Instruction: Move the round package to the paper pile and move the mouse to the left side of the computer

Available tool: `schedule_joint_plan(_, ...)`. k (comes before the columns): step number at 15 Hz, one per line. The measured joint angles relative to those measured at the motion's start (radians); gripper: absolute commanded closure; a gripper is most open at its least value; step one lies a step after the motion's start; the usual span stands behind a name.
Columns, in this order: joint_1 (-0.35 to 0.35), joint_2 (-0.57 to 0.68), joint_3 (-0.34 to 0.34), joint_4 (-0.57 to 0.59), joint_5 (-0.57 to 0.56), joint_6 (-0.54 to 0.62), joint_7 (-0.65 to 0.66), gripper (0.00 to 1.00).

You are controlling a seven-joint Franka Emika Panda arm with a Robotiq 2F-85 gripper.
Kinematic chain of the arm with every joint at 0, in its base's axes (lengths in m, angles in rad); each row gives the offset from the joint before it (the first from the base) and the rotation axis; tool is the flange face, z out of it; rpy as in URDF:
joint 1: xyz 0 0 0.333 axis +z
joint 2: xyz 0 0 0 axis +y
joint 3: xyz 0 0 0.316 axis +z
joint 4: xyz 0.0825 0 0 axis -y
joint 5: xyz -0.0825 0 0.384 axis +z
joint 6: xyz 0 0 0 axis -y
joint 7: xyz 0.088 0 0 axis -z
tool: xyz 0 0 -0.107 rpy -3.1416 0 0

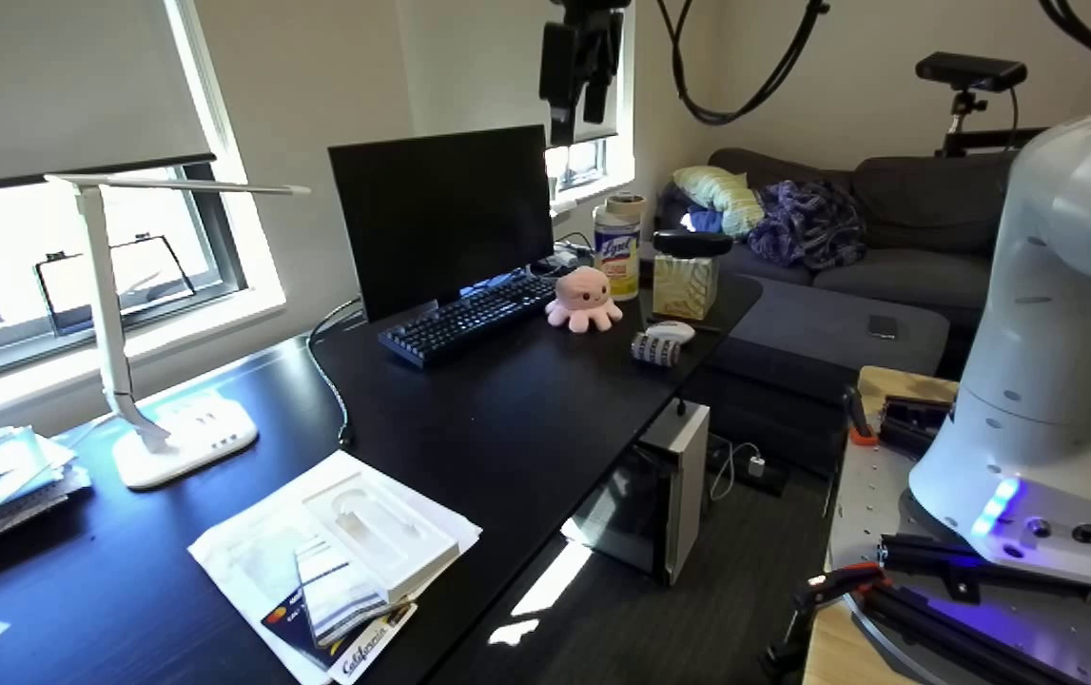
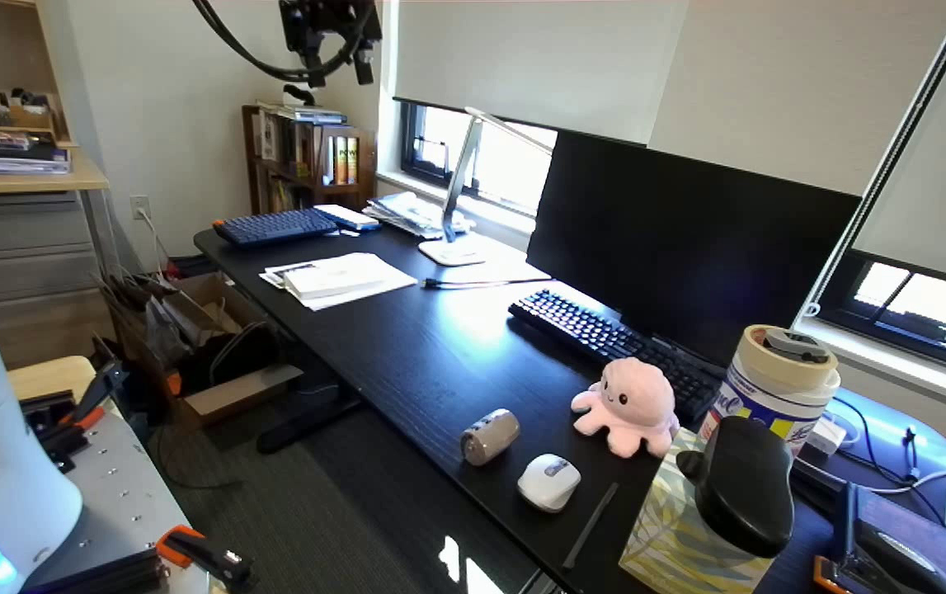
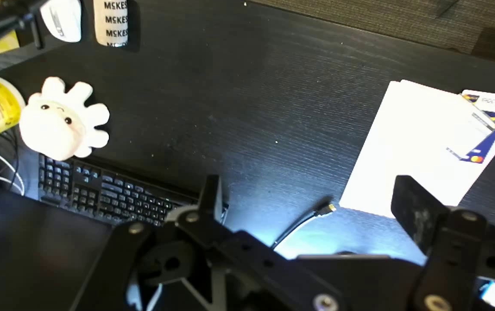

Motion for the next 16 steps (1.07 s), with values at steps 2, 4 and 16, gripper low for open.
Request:
schedule_joint_plan(2, -0.012, 0.039, -0.066, -0.051, 0.007, 0.058, -0.017, 0.00)
schedule_joint_plan(4, -0.039, 0.089, -0.127, -0.104, 0.007, 0.144, -0.042, 0.00)
schedule_joint_plan(16, -0.205, 0.428, -0.373, -0.212, 0.065, 0.613, -0.236, 0.00)
